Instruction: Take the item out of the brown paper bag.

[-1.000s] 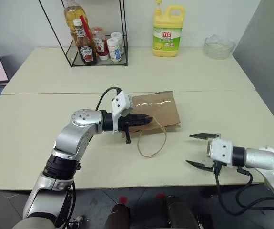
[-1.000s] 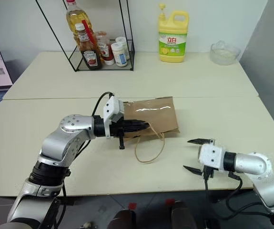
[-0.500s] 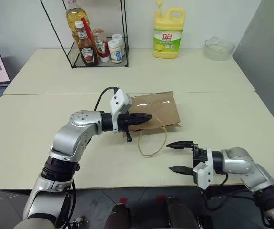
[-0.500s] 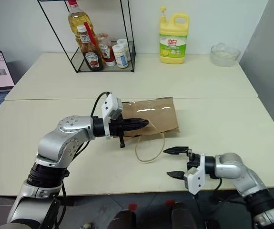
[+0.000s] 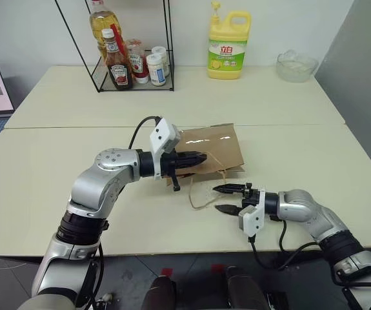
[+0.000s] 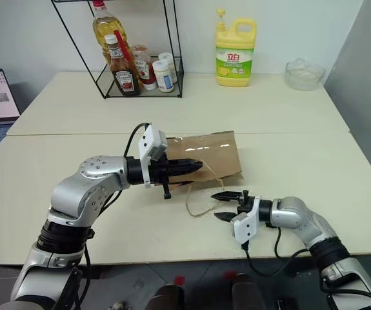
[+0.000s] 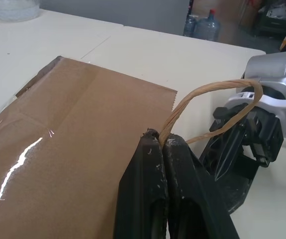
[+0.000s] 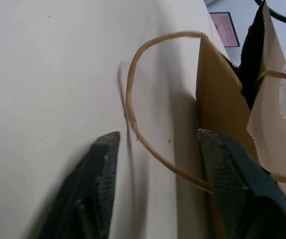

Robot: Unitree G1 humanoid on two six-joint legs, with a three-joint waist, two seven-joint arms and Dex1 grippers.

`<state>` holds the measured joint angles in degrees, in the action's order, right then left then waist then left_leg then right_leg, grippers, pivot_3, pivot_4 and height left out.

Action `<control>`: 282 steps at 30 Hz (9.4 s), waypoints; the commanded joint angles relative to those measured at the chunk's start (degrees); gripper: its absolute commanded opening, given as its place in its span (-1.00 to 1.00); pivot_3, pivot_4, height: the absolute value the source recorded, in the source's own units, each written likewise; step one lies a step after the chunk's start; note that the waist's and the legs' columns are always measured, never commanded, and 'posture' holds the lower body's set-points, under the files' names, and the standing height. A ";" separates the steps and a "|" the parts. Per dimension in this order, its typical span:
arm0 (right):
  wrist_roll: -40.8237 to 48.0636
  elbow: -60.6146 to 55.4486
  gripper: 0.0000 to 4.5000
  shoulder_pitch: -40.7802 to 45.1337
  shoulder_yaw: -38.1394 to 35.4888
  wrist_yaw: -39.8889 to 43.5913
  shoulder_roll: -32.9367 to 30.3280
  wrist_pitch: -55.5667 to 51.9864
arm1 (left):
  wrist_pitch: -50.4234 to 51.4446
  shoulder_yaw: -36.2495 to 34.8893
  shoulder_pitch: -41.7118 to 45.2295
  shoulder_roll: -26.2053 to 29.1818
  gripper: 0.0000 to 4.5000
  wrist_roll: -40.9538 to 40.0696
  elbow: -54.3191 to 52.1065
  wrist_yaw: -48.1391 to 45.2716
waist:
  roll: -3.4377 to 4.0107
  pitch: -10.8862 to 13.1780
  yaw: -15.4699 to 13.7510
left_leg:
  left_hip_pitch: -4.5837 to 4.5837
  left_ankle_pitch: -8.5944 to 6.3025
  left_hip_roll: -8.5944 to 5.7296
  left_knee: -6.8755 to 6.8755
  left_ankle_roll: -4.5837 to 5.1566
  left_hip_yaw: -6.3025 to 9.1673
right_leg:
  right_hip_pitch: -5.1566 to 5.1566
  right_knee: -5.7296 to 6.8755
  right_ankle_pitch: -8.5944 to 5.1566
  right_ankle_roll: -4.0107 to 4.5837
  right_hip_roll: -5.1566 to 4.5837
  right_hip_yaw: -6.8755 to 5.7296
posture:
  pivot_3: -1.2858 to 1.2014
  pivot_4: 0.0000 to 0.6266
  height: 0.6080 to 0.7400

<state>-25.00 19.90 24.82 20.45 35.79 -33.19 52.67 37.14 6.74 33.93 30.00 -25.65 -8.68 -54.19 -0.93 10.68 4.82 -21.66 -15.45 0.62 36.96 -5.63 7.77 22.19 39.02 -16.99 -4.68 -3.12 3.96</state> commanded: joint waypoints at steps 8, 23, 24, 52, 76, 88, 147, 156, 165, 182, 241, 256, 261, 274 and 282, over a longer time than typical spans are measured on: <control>-0.30 -1.63 -0.98 0.58 0.96 -2.57 -0.50 1.22 | 1.39 -2.64 1.70 -0.02 -1.00 -2.26 -1.43 2.03 | 0.00 0.00 0.00 | -0.01 0.00 0.00 -0.01 0.01 0.00 | 0.00 -0.01 0.00 0.00 0.00 0.00 | 0.03 -0.52 1.00; -8.77 0.51 0.04 2.84 -0.52 -12.20 -4.44 6.51 | 0.92 -2.69 1.88 0.11 -1.00 -2.26 -0.95 2.09 | 0.00 0.00 -0.01 | -0.02 0.00 0.00 -0.01 0.00 -0.01 | 0.01 -0.02 0.00 0.00 0.00 0.00 | 0.03 -0.52 1.00; -9.86 0.56 0.22 3.21 -0.92 -13.89 -4.28 6.55 | 0.94 -2.70 1.90 0.09 -1.00 -2.26 -0.94 2.11 | 0.00 0.00 0.00 | -0.02 0.00 0.00 -0.01 0.00 0.00 | 0.01 -0.02 0.00 0.00 0.00 0.00 | 0.03 -0.52 1.00; -18.24 1.52 0.98 4.90 -0.96 -29.15 -4.02 12.33 | 0.62 -2.64 2.24 -0.41 -1.00 -2.02 -0.60 2.40 | 0.00 0.00 0.26 | -0.02 0.00 -0.01 -0.02 0.00 -0.03 | 0.02 -0.02 0.00 0.00 0.01 0.06 | 0.03 -0.52 1.00; -14.38 7.26 -0.99 7.57 5.31 -25.06 -1.80 11.18 | 1.46 -4.24 3.12 -0.98 -1.00 -2.52 -0.32 5.78 | -0.01 0.00 0.06 | -0.07 0.00 -0.02 -0.03 -0.01 0.00 | 0.02 -0.06 0.00 0.01 0.00 0.06 | 0.03 -0.52 1.00; -2.67 8.60 -0.99 5.57 8.60 -9.39 -0.15 3.78 | 8.49 -12.27 12.44 -6.24 -1.00 -9.17 5.98 12.93 | -0.04 -0.02 0.07 | -0.05 0.01 -0.02 -0.02 -0.01 0.03 | -0.01 -0.07 0.00 0.00 -0.01 0.02 | 0.03 -0.52 1.00; 30.95 -24.74 -0.99 7.25 -1.40 -4.02 13.71 -71.92 | 11.79 -13.54 11.92 -6.49 -1.00 -14.37 3.53 14.48 | -0.08 -0.01 -1.15 | -0.15 0.00 -0.03 -0.04 -0.01 0.10 | 0.10 -0.08 0.00 0.00 0.00 -0.05 | 0.03 -0.52 1.00; 9.04 -11.80 -0.99 14.11 4.96 -9.76 8.87 -54.07 | 11.51 -13.36 11.59 -7.08 -1.00 -14.54 3.50 14.90 | -0.08 -0.01 -0.84 | -0.15 0.01 -0.02 -0.06 -0.02 0.07 | 0.13 -0.08 0.00 0.00 0.00 -0.04 | 0.03 -0.52 1.00; 2.14 -6.81 0.21 18.58 8.48 -3.54 8.90 -48.29 | 11.22 -13.38 11.70 -7.36 -1.00 -14.25 3.82 14.96 | -0.08 -0.01 -0.06 | -0.14 0.01 -0.02 -0.05 -0.02 0.09 | 0.11 -0.08 0.00 0.00 0.00 -0.05 | 0.03 -0.52 1.00; -8.76 6.90 0.99 25.91 11.29 -1.92 11.12 -52.66 | 11.70 -13.62 10.82 -7.81 -1.00 -14.77 2.45 16.26 | -0.08 -0.01 -0.06 | -0.14 0.02 -0.02 -0.04 -0.03 0.10 | 0.11 -0.07 0.00 0.00 -0.01 -0.04 | 0.03 -0.52 1.00; 35.28 -37.09 0.43 -5.35 -22.25 -15.52 -11.39 -90.96 | 9.64 -12.82 8.17 -8.20 -1.00 -13.28 1.93 17.27 | 0.06 0.12 -1.90 | -0.30 -0.11 -0.08 -0.10 0.19 0.04 | 0.15 -0.19 -0.01 0.00 -0.02 0.01 | 0.03 -0.52 1.00; 11.25 -18.88 0.43 -7.06 -7.50 -1.25 -25.52 -61.91 | 8.91 -12.28 7.44 -9.22 -1.00 -13.04 1.29 18.31 | 0.02 0.11 -0.61 | -0.20 -0.05 -0.03 -0.02 0.08 -0.04 | 0.04 -0.25 0.00 -0.07 -0.01 0.07 | 0.03 -0.52 1.00; 11.12 -19.22 0.98 -6.63 -9.27 2.00 -25.03 -61.16 | 9.00 -12.43 6.91 -9.08 -1.00 -13.32 0.93 18.31 | 0.02 0.11 -0.62 | -0.18 -0.02 -0.02 -0.03 0.02 -0.04 | 0.04 -0.24 0.00 -0.06 -0.01 0.07 | 0.03 -0.52 1.00; 19.95 -33.81 1.00 -12.19 -21.50 -6.34 -9.32 -55.38 | 4.74 -16.78 14.13 -8.21 -0.81 -10.72 10.44 21.24 | 0.00 0.12 -1.51 | -0.23 -0.01 -0.05 -0.01 0.01 -0.01 | 0.04 -0.23 0.00 -0.06 -0.02 0.05 | 0.03 -0.52 1.00; 18.75 -34.91 1.00 -10.60 -21.49 -11.10 -2.15 -55.31 | 4.03 -18.67 16.87 -9.30 0.24 -10.27 16.15 24.68 | 0.01 0.12 -1.58 | -0.22 -0.01 -0.05 -0.05 0.00 0.02 | 0.07 -0.23 0.00 -0.06 -0.02 0.03 | 0.03 -0.52 1.00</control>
<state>-5.97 -13.14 13.13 0.67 25.90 -35.49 -3.08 41.72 -10.81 50.22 20.82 -35.76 8.50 -29.97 -0.92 10.80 3.24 -21.89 -15.45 0.56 36.91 -5.64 7.80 22.26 38.80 -16.99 -4.73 -3.14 3.99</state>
